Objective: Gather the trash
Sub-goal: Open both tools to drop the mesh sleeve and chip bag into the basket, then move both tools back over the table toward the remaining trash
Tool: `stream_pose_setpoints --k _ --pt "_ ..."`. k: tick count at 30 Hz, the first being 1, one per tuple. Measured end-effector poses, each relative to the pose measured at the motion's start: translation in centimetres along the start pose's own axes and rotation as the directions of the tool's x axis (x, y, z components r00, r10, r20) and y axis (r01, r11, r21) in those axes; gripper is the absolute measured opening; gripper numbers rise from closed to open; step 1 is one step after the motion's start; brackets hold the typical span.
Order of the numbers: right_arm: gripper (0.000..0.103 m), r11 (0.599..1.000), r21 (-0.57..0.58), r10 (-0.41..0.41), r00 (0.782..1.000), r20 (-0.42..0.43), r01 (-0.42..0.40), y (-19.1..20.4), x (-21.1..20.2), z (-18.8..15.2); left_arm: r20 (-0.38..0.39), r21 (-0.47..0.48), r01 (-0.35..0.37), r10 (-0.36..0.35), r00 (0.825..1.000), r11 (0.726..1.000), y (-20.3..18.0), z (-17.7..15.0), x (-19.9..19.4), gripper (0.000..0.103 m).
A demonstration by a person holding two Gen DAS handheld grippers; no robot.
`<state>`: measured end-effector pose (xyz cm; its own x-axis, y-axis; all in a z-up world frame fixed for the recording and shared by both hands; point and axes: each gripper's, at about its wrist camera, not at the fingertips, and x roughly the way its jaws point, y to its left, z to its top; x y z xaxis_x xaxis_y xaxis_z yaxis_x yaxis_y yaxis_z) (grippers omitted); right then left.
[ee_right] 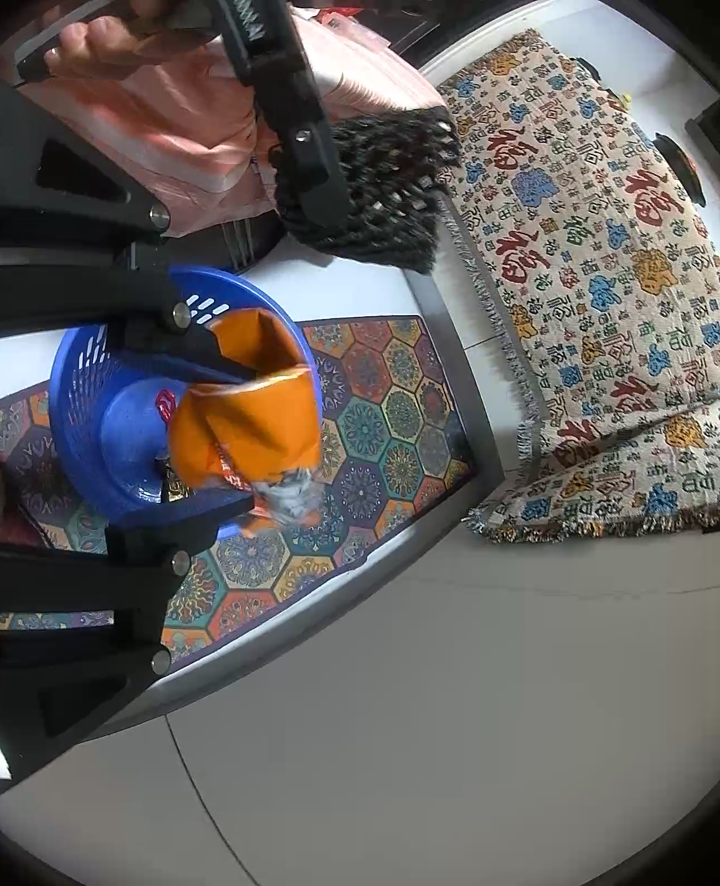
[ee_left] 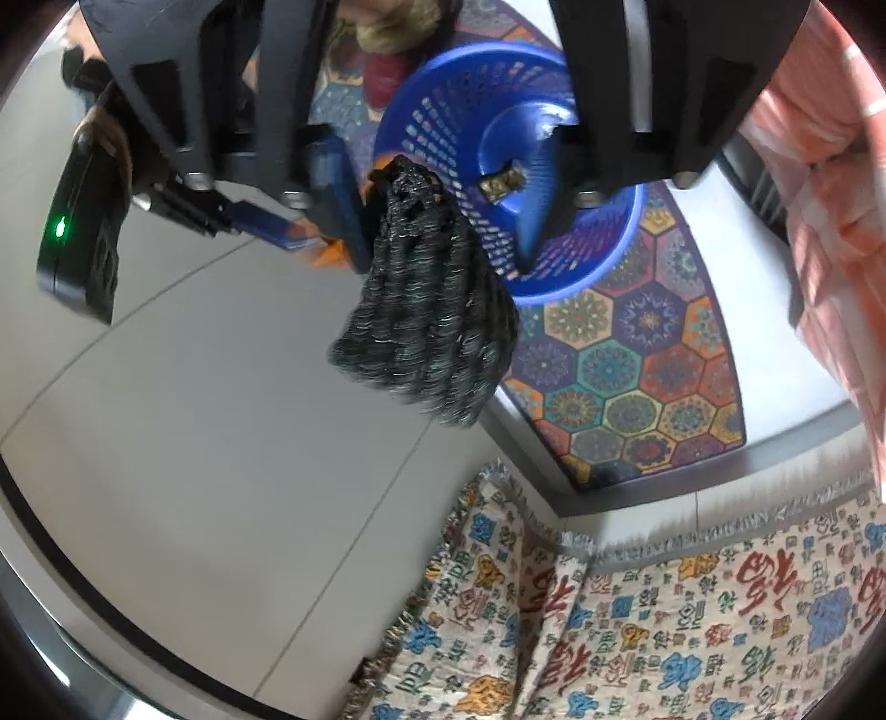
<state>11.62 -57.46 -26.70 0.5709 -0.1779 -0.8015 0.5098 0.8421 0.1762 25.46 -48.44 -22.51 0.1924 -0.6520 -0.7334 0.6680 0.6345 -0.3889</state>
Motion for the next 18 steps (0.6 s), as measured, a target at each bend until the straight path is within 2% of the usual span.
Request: stream_pose_setpoints --k 1,3,7,14,18 --pt "0.051 1.000 -0.008 0.001 1.000 -0.001 -0.001 0.1 0.2 -0.1 0.001 -0.001 0.001 -0.001 1.000 1.000 0.0 0.1 0.1 0.059" --pt "0.051 1.000 -0.018 0.006 1.000 -0.001 -0.006 0.3 0.4 -0.2 -0.003 -0.001 0.001 -0.001 1.000 1.000 0.2 0.3 0.2 0.061" --pt "0.052 1.000 -0.015 0.003 1.000 0.012 -0.002 0.4 0.0 0.0 0.010 -0.001 -0.012 0.012 1.000 1.000 0.3 0.3 0.0 0.072" --pt "0.054 1.000 0.019 -0.026 0.996 0.084 0.024 -0.1 -2.5 0.8 0.017 -0.008 -0.024 0.024 1.000 1.000 0.5 0.1 -1.3 0.073" --pt "0.055 0.999 0.020 -0.041 0.991 0.129 0.039 0.4 -4.1 1.2 0.043 -0.017 -0.020 0.021 0.999 1.000 0.5 -0.4 -4.5 0.073"
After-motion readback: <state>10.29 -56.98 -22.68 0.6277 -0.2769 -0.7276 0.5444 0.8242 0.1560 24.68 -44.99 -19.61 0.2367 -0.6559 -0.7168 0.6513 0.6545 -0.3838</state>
